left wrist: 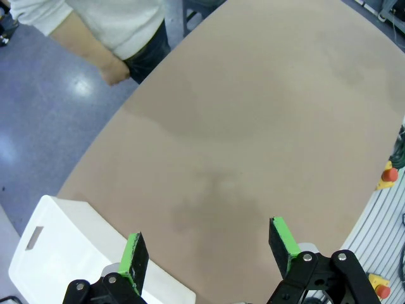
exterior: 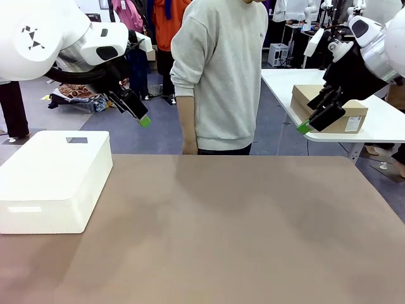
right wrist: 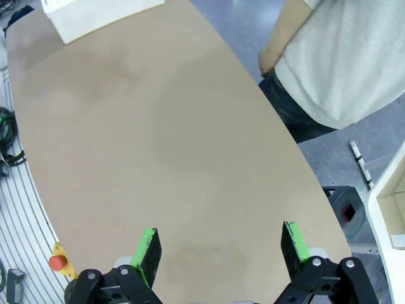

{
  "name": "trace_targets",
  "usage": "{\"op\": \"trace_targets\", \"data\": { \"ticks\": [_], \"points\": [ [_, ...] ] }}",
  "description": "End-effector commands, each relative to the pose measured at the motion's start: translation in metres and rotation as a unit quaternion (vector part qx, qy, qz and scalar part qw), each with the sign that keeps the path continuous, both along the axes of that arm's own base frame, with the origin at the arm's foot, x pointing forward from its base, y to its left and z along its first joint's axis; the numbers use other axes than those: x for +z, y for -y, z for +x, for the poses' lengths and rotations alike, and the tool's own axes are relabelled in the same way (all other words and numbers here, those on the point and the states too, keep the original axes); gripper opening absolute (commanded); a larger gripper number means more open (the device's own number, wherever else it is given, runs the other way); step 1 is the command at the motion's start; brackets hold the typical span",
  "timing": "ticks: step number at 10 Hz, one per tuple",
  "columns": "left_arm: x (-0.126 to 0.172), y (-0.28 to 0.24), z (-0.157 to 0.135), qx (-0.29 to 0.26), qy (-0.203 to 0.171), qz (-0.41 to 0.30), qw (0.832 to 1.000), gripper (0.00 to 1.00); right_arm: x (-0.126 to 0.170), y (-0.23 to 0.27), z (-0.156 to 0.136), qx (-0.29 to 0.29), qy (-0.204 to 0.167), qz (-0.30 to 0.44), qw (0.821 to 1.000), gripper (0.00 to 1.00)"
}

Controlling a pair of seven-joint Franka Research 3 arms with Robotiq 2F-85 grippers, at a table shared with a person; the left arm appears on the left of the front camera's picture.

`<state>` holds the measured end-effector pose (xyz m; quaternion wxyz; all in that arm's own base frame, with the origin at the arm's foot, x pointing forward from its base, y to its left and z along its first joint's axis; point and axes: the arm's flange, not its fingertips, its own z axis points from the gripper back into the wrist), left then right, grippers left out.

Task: Pack the shoes into the box.
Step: Press down on the lid of the Shoes Box.

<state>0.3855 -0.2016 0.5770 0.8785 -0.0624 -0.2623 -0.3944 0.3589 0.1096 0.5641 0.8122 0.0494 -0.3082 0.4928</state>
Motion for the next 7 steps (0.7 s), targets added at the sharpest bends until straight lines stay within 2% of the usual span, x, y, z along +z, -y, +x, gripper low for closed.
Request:
{"op": "trace_targets", "data": {
  "ticks": [1,7],
  "points": [
    [0.0015,-0.0009,0.0007,0.002,0.001,0.002,1.0,1.0,0.0043,-0.003,0.0023,-0.011,-0.002,-0.001,1.0,1.0],
    [0.0015,-0.0009,0.0007,0.002,0.001,0.002,1.0,1.0,0.0043,-0.003,0.0023,-0.011,-0.002,-0.001,1.0,1.0]
  ]
}}
